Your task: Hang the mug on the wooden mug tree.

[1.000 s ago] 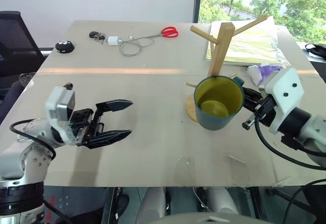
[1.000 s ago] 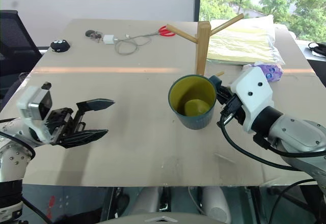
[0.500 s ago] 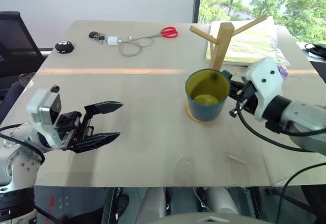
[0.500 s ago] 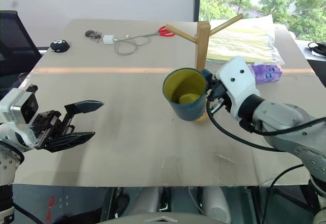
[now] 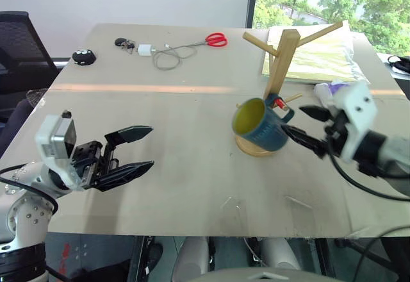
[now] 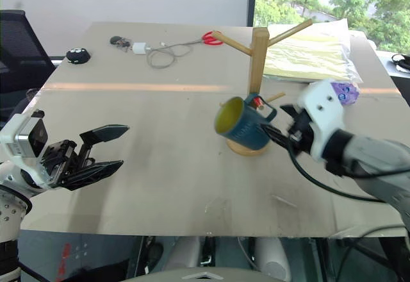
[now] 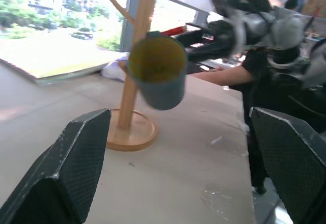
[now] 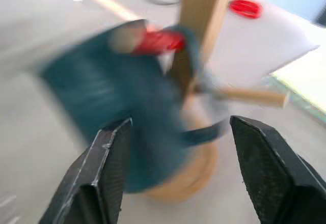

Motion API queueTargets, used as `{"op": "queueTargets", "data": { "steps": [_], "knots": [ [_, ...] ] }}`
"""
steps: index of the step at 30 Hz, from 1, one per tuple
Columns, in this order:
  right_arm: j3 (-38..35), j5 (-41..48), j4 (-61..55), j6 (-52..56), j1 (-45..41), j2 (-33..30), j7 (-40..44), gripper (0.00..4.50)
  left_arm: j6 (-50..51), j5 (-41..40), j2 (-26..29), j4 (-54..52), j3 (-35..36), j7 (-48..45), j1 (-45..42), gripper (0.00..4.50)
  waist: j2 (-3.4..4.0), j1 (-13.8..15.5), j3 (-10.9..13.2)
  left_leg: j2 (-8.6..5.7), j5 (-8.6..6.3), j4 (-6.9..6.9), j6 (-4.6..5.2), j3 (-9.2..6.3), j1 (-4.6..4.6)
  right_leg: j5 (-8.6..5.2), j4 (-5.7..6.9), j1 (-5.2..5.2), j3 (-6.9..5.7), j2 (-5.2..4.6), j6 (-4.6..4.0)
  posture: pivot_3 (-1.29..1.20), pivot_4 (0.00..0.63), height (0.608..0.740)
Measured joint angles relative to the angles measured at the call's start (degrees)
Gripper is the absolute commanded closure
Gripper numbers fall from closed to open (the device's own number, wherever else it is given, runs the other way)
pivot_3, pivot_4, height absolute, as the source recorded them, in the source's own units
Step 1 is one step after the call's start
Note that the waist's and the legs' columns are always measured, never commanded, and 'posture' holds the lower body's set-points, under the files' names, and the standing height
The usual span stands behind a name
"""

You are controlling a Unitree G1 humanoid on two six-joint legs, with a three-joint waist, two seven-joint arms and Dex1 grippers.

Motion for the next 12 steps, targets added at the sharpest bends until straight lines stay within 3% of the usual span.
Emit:
{"op": "queueTargets", "data": {
  "steps": [3,4,7,12],
  "knots": [
    [-5.67,-0.21,-0.21,-2.77,7.1,0.0,6.04,1.35,0.25,1.47,-0.59,-0.19,-1.59,3.0,-0.06,0.0,0.0,0.0,0.0,-0.01,-0.02,0.01,0.04,0.06,0.08,0.01,0.04,0.03,0.04,0.02,0.01,0.0,0.15,0.74],
    [-9.3,-4.18,-0.12,-6.98,14.64,0.23,10.95,1.08,0.11,3.78,-1.21,-1.35,-3.03,6.2,0.23,0.0,-0.08,0.18,-0.05,-0.03,-0.02,0.03,0.05,0.03,0.15,0.0,0.04,0.09,0.02,0.03,0.02,0.0,0.15,0.74],
    [-12.39,-11.88,3.2,-14.03,25.82,1.67,18.74,0.15,-0.93,8.64,-1.25,-2.72,-4.61,10.3,3.18,0.0,-0.17,0.11,-0.12,-0.01,-0.02,0.04,0.05,0.07,0.24,-0.1,0.06,0.11,0.07,0.04,0.08,0.0,0.15,0.74],
    [-12.4,-24.55,10.39,-27.11,35.76,4.88,27.83,0.06,-1.28,12.81,-1.19,-2.74,-5.9,13.25,5.85,0.0,-0.13,0.12,-0.1,0.03,-0.01,0.1,0.05,0.1,0.27,-0.24,0.15,0.09,0.09,0.06,-0.01,0.0,0.15,0.74]
  ]
}}
